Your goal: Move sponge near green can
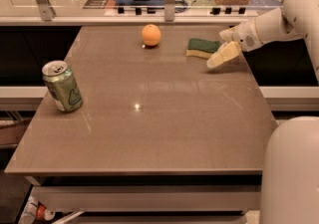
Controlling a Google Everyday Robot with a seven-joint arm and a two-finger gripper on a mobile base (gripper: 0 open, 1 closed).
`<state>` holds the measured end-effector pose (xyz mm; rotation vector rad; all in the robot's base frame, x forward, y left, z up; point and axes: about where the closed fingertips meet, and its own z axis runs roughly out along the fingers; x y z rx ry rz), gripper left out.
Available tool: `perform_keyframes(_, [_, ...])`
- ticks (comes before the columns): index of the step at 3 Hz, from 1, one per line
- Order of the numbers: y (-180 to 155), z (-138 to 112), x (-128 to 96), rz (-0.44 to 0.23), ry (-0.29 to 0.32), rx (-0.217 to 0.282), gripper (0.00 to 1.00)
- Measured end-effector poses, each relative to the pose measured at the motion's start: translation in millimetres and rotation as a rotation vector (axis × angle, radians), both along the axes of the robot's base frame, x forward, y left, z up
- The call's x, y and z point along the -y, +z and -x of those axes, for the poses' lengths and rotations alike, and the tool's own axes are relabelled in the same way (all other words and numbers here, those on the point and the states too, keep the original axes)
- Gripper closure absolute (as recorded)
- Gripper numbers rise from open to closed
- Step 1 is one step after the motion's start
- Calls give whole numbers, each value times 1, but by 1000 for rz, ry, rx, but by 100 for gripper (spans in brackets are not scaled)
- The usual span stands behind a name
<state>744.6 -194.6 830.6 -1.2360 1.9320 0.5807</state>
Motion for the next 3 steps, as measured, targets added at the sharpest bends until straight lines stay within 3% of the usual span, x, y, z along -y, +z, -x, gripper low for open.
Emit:
perform_keyframes(1, [-8, -9, -8, -22, 15, -22, 0])
perform_keyframes(2, [-9, -10, -10, -23, 17, -21, 17])
perform_keyframes(3, [-12, -12, -13, -24, 21, -25, 41])
